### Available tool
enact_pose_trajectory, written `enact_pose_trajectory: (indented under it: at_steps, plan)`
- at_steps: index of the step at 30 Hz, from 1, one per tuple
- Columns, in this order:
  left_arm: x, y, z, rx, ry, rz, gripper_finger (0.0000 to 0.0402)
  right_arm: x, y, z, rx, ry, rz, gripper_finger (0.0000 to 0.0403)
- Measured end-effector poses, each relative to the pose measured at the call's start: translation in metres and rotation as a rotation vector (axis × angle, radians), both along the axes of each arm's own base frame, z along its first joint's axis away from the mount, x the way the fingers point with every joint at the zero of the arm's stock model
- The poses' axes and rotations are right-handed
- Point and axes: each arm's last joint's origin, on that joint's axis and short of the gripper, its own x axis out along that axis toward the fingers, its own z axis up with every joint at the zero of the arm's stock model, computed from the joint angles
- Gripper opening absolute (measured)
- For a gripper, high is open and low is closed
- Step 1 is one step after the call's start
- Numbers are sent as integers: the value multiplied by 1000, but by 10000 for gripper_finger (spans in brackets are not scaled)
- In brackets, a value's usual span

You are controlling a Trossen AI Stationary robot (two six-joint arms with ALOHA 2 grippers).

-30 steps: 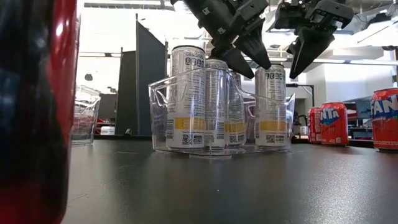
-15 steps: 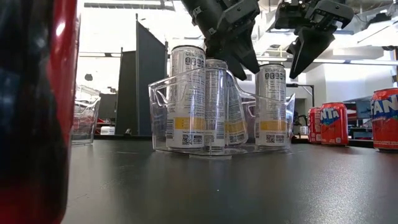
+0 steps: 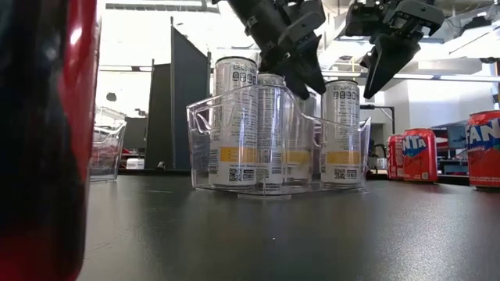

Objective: Sort soda cans
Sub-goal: Put the orange soda can into the left transparent bin

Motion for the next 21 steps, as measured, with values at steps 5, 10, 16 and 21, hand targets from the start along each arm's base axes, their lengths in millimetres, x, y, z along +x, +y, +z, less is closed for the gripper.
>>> enact_pose_trajectory:
  at_steps: [5, 10, 16, 21]
  plan:
    - [1, 5, 1, -13, -23, 28, 300, 0, 0, 0, 0, 0, 0, 161]
    - [1, 4, 2, -9, -28, 21, 300, 0, 0, 0, 0, 4, 0, 161]
    - [0, 5, 2, -7, -12, 18, 300, 0, 0, 0, 0, 5, 1, 161]
    - [0, 4, 3, -1, -10, 11, 300, 0, 0, 0, 0, 5, 0, 161]
